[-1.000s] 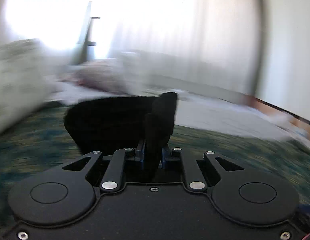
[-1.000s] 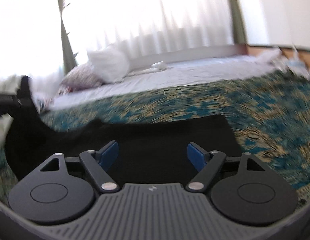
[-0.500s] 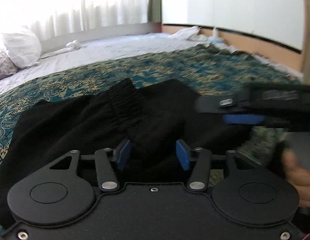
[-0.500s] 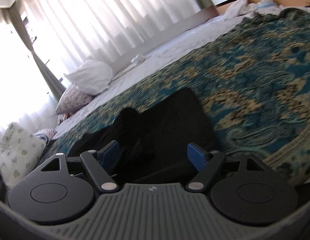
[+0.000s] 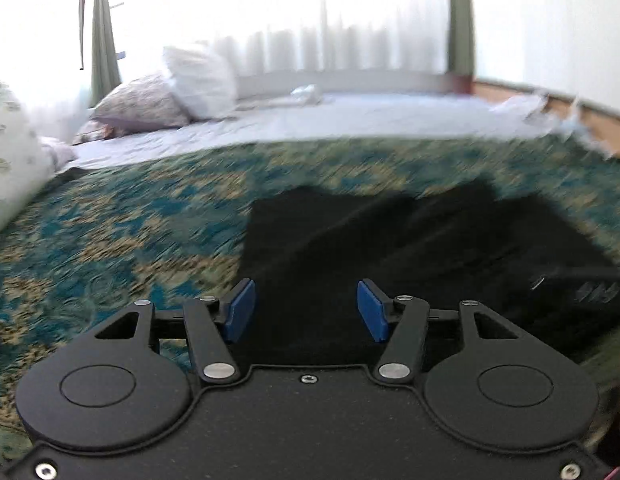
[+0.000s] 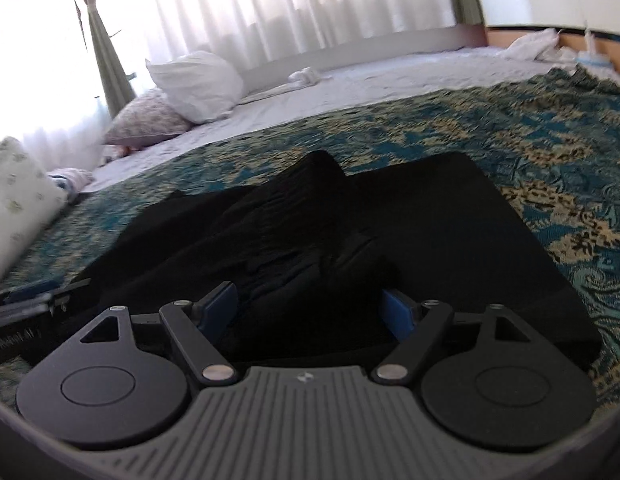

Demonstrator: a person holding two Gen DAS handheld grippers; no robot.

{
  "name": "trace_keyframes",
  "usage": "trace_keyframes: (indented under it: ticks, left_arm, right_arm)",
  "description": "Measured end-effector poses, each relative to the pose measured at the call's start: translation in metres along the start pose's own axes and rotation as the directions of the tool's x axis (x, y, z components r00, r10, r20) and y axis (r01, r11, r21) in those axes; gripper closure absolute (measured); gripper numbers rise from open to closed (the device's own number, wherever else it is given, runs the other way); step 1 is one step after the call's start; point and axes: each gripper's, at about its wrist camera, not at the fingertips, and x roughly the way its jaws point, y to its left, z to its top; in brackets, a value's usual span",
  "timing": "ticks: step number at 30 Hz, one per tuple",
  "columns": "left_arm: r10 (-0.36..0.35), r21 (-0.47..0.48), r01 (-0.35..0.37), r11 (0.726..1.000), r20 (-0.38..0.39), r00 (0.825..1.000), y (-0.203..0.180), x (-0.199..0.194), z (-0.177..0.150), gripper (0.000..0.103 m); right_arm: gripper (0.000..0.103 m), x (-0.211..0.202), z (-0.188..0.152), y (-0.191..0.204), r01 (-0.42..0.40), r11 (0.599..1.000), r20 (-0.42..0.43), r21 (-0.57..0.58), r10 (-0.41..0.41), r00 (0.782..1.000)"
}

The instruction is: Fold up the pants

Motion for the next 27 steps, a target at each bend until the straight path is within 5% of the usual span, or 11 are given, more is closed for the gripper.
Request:
trace_keyframes:
  ticks: [3, 10, 13, 16, 19, 23, 27]
  left_arm:
    - [0.021, 0.005, -0.021, 1.0, -0.038, 0.999, 0.003, 0.015, -0.012, 0.049]
    - [-0.036, -0.029, 0.035, 0.999, -0.026, 0.999, 0.008, 0.003, -0.002, 0.049]
    - [-0.072, -0.048, 0.072, 0.996, 0.002, 0.997, 0.001, -0.005, 0.008, 0.049]
    - [-0.178, -0.084, 0.177, 0.981, -0.004, 0.984, -0.004, -0.01, 0.009, 0.048]
    - [-0.205, -0.092, 0.2, 0.975, -0.049, 0.977, -0.014, -0.002, -0.001, 0.048]
    - [-0.164, -0.032, 0.162, 0.986, -0.06, 0.985, -0.026, 0.001, -0.011, 0.048]
    - [-0.16, 0.005, 0.161, 0.987, -0.07, 0.985, -0.029, 0.0, -0.013, 0.048]
  right_arm:
    - [0.023, 0.006, 0.0, 0.005, 0.018, 1.0, 0.02, 0.007, -0.019, 1.0]
    - [0.071, 0.012, 0.018, -0.006, -0.001, 0.989, 0.005, 0.151, 0.0, 1.0]
    - [0.074, -0.01, 0.025, -0.001, 0.088, 0.991, 0.116, 0.098, -0.099, 0.988]
    - [0.076, -0.033, 0.018, 0.0, 0.255, 0.964, 0.25, 0.072, -0.265, 0.931]
    - [0.076, -0.031, 0.007, -0.018, 0.331, 0.94, 0.226, 0.088, -0.342, 0.912]
    - [0.07, -0.029, -0.007, -0.046, 0.317, 0.941, 0.171, 0.116, -0.333, 0.927]
    - [0.067, -0.033, -0.015, -0.068, 0.199, 0.961, 0.182, 0.193, -0.234, 0.955]
